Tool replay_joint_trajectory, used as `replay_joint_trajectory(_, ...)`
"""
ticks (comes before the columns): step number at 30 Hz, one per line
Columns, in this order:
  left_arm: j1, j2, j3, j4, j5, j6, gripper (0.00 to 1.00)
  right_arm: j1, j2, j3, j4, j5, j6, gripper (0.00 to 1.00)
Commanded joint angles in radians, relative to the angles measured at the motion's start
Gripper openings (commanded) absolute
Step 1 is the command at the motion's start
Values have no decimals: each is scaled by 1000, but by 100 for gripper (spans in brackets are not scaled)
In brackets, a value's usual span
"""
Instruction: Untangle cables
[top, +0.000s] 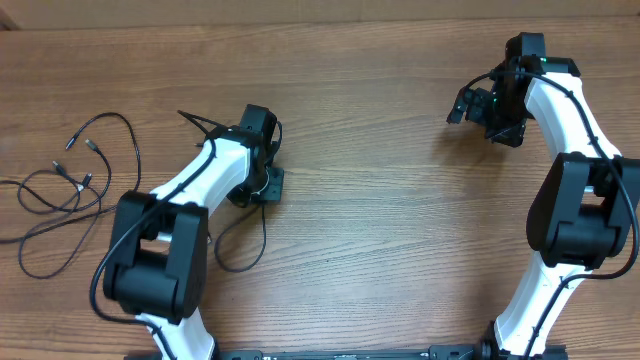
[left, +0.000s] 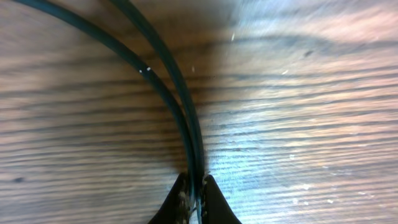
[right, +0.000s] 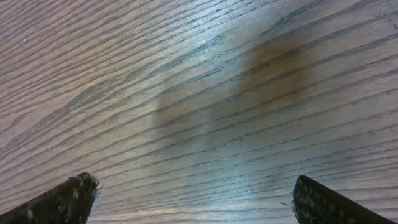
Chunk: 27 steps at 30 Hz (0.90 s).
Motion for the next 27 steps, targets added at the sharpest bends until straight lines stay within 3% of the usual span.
replay_joint_trajectory(1, -6, -130, 0, 27, -87, -7, 4, 2, -32, 8, 5, 6, -2, 100)
replay_joint_trajectory(8, -6, -237, 0, 116, -372, 31, 4, 2, -32, 8, 5, 6, -2, 100)
replay_joint_trajectory(17, 22, -239, 0, 283, -682, 154, 4, 2, -32, 8, 5, 6, -2, 100)
replay_joint_trajectory(22, 85, -239, 0, 302, -593, 181, 4, 2, -32, 8, 5, 6, -2, 100)
replay_joint_trajectory(26, 126, -238, -1, 212, -323, 180, 5, 2, -32, 8, 5, 6, -2, 100)
replay_joint_trajectory(27, 135, -238, -1, 183, -262, 180, 12, 2, -32, 8, 5, 6, -2, 100)
